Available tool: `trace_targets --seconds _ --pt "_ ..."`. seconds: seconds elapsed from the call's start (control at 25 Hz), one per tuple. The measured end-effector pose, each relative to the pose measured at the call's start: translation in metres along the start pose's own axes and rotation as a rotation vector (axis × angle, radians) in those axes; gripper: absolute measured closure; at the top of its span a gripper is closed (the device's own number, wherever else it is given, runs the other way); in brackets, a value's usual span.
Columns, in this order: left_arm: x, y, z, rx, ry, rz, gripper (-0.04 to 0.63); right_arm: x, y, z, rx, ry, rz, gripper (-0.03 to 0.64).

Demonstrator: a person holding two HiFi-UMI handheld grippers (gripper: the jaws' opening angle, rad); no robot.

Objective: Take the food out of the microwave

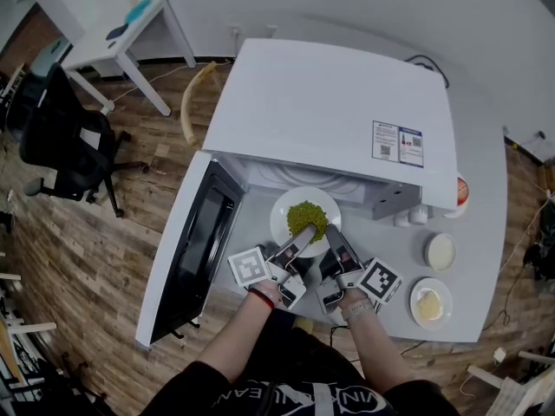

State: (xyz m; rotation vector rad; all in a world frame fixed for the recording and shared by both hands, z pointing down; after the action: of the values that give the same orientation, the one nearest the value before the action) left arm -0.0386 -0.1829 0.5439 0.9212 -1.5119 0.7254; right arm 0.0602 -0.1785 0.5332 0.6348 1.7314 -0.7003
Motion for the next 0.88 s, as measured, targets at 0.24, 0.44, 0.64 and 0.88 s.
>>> trace_targets --seconds 0.24,0.44,0.64,0.88 --pt "-0.001 0.000 -0.009 0.035 0.014 -0.009 0.522 0.002 0.001 0.000 0.005 0.021 0.000 0.532" --pt "-0.002 0.003 -0.015 0.066 0.010 -0.006 0.523 0.004 0.002 -0.002 0.006 0.024 0.014 0.532" --pt "-0.006 0.002 -0.022 0.095 0.019 -0.027 0.523 0.004 0.006 -0.006 0.006 0.006 0.023 0.532" --pt "-0.011 0.006 -0.027 0.108 0.002 -0.027 0.523 0.009 0.014 -0.011 -0.001 0.007 0.062 0.534"
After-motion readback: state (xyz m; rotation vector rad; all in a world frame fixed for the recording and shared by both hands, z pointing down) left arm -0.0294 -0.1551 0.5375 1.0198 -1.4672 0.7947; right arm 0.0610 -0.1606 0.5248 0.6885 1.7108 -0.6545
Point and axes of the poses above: the fingertips, and each gripper's own axes: y backward along the fingers, x to its left, z out of its top, the point moved 4 cm from there along y, backward along the fingers, and after that the axes turned 12 degrees about x, right-handed, at the moved point
